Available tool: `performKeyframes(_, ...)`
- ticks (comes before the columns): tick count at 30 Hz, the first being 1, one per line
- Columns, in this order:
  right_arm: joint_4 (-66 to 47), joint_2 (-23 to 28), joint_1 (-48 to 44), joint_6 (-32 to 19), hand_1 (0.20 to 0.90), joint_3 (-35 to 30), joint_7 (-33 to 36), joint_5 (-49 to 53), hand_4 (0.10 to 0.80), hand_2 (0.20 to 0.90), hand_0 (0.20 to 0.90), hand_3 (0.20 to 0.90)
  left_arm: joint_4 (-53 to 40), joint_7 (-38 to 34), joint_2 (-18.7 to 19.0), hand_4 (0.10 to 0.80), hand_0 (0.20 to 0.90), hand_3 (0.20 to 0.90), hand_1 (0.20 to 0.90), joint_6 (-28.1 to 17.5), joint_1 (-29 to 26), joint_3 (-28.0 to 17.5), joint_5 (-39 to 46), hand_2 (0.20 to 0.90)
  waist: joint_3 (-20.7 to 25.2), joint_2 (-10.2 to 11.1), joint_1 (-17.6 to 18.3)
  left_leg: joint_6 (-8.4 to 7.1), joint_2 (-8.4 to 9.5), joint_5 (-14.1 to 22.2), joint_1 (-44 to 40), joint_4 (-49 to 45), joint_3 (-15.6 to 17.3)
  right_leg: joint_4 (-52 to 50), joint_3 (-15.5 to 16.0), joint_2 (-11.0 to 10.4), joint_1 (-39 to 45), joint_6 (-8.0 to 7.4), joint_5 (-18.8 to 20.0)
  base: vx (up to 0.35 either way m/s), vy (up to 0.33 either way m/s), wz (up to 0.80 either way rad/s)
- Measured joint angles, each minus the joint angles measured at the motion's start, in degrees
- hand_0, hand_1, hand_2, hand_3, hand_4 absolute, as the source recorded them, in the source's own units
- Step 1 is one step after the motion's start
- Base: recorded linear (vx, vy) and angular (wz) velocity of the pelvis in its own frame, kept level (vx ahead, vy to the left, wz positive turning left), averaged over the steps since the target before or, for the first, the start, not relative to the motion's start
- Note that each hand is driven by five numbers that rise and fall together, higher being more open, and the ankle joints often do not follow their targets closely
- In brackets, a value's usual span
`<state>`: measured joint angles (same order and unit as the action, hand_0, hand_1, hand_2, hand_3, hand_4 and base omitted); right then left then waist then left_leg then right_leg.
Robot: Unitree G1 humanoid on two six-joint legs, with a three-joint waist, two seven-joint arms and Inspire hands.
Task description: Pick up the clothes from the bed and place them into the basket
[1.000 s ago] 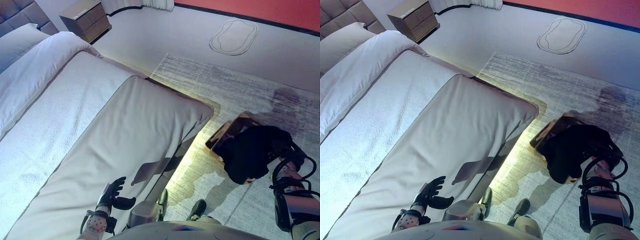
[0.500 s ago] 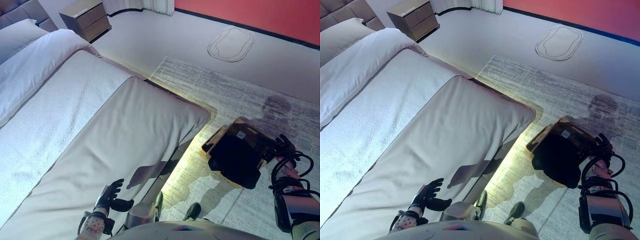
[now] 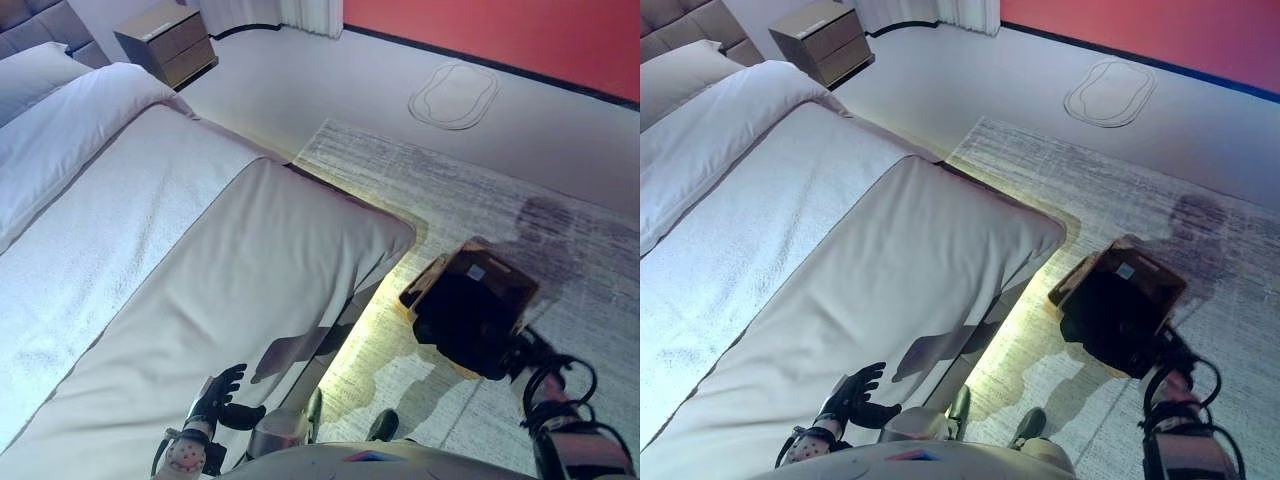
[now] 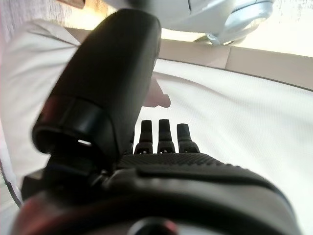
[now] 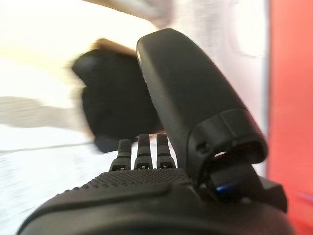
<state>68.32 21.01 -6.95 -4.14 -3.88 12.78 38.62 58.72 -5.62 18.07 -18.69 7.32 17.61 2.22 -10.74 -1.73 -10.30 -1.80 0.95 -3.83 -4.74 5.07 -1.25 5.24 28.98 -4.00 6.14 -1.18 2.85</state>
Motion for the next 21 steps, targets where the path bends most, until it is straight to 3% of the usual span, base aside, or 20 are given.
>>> performKeyframes(5,3.9,-6.9,5.6,0.0,0.9,3.9,-2.3,-4.8,0.8,0.9,0.9,0.9,1.3,-0.2,0.5,0.8,0.9,0.9,0.9,0.6,0.0,-0.1,-0.1,0.9,1.2,1.6,2.1,0.65,-0.24,1.2,-0.7,0.3,1.3,0.0,-2.0,0.3,0.1,-0.03,0.0,-0.05,0.016,-0.17)
performKeyframes(12,5.1,-8.9,10.8,0.9,0.9,7.2,-4.4,-10.8,0.8,0.9,0.9,0.9,5.8,1.5,-0.1,0.8,0.9,0.9,0.9,2.4,-1.2,-1.5,0.1,0.9,4.7,3.3,4.8,1.58,-0.97,1.8,-0.8,0.3,3.9,-0.8,-4.9,0.8,-1.5,-0.33,-0.3,-0.07,0.058,-0.2)
performKeyframes(21,5.9,-8.7,11.1,4.2,0.9,7.4,-5.8,-11.7,0.8,0.9,0.9,0.9,8.0,4.4,-2.0,0.8,0.9,0.9,0.9,4.8,-3.1,-1.9,1.6,0.9,5.9,2.5,7.2,1.73,-1.15,1.9,-1.0,0.3,5.8,-1.8,-7.1,0.9,-2.6,-0.33,-0.3,-0.024,0.026,-0.12)
